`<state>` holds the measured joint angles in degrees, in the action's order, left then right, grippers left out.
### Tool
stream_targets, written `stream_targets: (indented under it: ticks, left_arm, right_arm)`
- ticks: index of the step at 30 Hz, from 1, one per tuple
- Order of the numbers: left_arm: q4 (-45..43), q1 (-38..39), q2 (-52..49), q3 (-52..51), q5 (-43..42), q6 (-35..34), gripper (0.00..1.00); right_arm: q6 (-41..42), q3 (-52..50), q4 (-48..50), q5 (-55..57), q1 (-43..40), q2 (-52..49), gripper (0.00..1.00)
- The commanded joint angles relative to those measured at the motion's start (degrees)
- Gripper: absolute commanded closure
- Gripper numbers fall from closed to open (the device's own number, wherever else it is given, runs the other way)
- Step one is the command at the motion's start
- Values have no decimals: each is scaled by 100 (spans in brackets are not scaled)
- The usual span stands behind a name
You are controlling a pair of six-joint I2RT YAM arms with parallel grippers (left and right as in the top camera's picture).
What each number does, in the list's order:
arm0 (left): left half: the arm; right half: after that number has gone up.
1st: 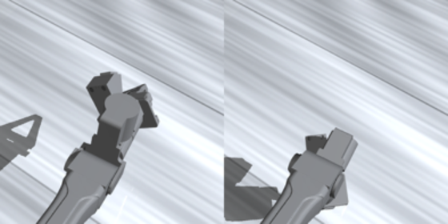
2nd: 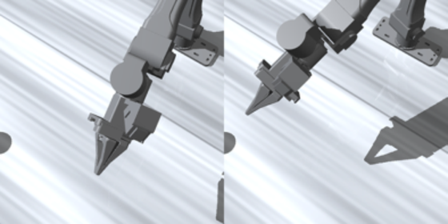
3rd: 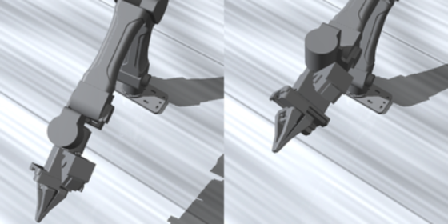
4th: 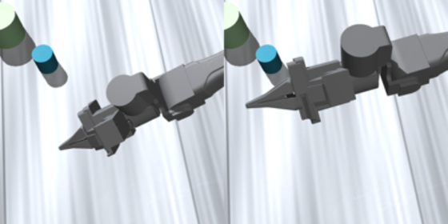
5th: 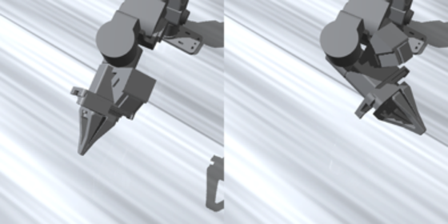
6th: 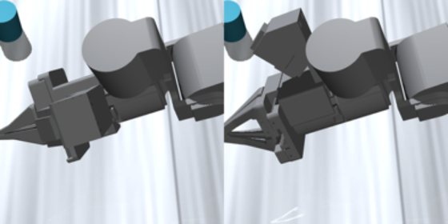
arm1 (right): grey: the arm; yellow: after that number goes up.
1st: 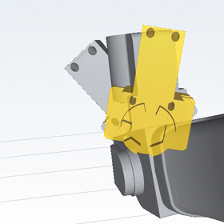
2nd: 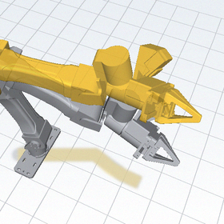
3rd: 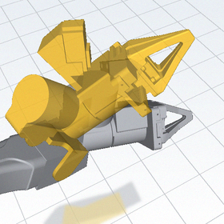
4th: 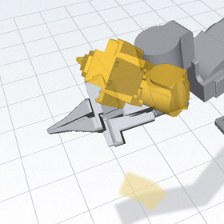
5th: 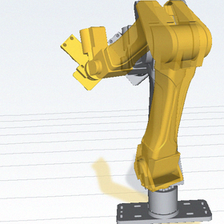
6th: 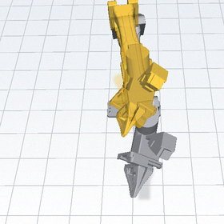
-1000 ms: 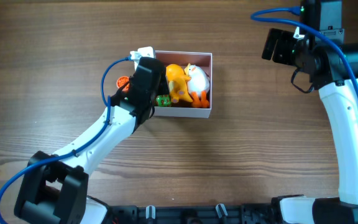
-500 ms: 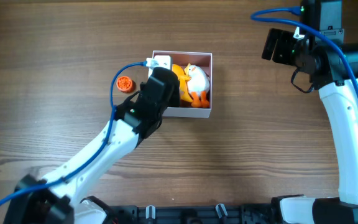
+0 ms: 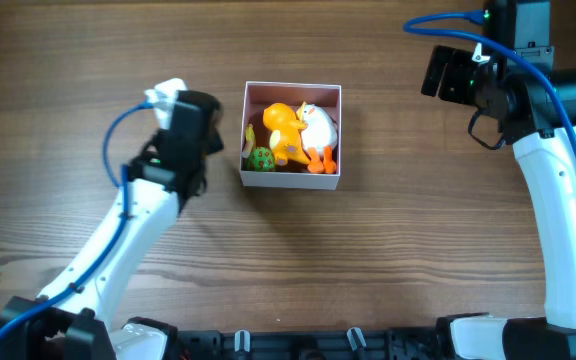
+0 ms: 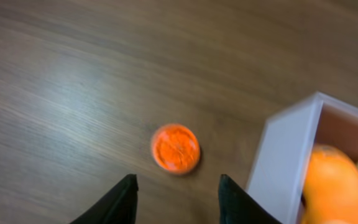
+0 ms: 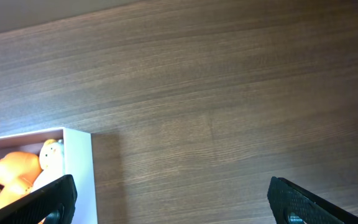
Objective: Pack container
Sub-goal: 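Open the left gripper and withdraw it toward the orange round toy, then lower the left gripper onto the orange round toy and grasp it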
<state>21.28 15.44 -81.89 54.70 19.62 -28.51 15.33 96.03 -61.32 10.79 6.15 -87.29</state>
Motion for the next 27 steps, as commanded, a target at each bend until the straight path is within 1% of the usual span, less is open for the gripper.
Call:
stream_targets:
  ticks: [1,2,4,5,7,10,11,14,16,19,22,23,24,25,26,27]
  left_arm:
    - [-417,-680,-11,17,-1222,140,49]
    - [-527,-826,-55,17,-1508,210,48]
    - [-682,-1137,-179,17,-2221,264,48]
    - [-717,-1217,-238,17,-2417,264,49]
    - [-774,-1283,-387,17,-2586,310,52]
    - [-669,-1202,-649,133,-2625,721,56]
    - [-498,-1180,-734,256,-2623,791,56]
    - [319,-1187,-1038,920,-2623,892,63]
    - [962,-1182,-1311,1532,-2614,1108,62]
    - [1860,-1180,-1810,2459,-2514,1259,58]
    - [1991,-1180,-2142,2765,-2507,1335,57]
    - [1969,-1180,-2245,2774,-2479,1335,55]
    - [1965,-1180,-2350,2774,-2465,1335,51]
    - [1961,-1174,-2533,2774,-2468,1335,40]
    - [1926,-1169,-2697,2771,-2470,1335,25]
    - [1904,-1169,-2754,2771,-2470,1335,20]
  right_arm:
    - [-31,-2,2,81,-2,-37,0]
    - [-31,-2,0,81,-2,-37,0]
    - [-31,-2,0,81,-2,-35,0]
    - [-31,-2,0,81,-2,-35,0]
    - [-33,-2,0,81,-2,-37,0]
    - [-31,-2,0,81,-2,-37,0]
    - [-31,-2,0,83,-2,-37,0]
    - [-28,-2,0,81,-2,-37,0]
    - [-31,-2,0,81,-2,-37,0]
    - [-28,-2,0,81,-2,-37,0]
    - [-31,-2,0,81,-2,-37,0]
    - [-31,-2,0,81,-2,-37,0]
    - [-31,-2,0,81,-2,-37,0]
    - [-28,-2,0,81,-2,-37,0]
    - [-31,-2,0,81,-2,-37,0]
    - [-28,-2,0,81,-2,-37,0]
